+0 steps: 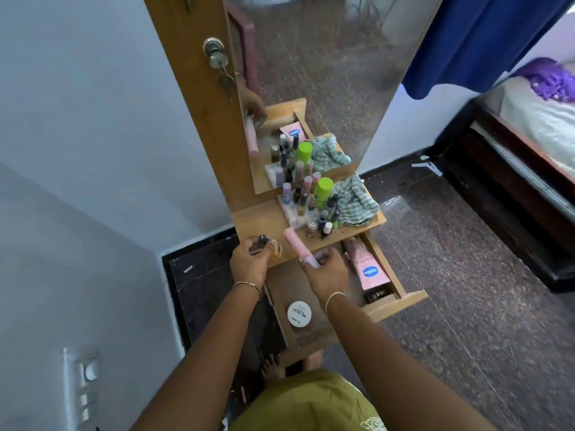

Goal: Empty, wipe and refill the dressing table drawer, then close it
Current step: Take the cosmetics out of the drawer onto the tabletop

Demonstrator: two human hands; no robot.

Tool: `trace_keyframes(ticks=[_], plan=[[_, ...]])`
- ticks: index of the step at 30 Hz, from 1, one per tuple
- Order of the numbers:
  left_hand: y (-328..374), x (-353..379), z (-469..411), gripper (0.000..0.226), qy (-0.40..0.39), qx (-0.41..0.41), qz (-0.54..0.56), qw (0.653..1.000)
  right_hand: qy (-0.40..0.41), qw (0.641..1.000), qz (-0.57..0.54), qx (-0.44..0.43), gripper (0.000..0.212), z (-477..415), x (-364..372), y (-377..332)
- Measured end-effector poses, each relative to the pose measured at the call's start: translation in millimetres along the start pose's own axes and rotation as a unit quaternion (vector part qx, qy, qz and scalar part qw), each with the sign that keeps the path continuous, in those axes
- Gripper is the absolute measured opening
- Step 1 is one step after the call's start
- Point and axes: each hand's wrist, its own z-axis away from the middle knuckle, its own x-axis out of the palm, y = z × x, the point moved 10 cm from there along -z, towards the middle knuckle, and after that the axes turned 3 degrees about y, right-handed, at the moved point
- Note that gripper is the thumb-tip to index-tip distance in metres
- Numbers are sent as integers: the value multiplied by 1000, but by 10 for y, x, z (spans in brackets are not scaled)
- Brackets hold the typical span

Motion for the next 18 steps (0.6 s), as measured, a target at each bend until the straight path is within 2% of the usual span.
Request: trace_keyframes(ticks=[7,11,18], plan=[[-34,33,-207,17,9,-7,-23,1000,28,997,-22,61,23,-101,143,52],[10,87,-317,18,11,-2,-34,999,45,997,-22,56,23,-179,145,8],[147,176,-550,21,28,20,-40,999,28,999,9,45,24,-298,151,-34]])
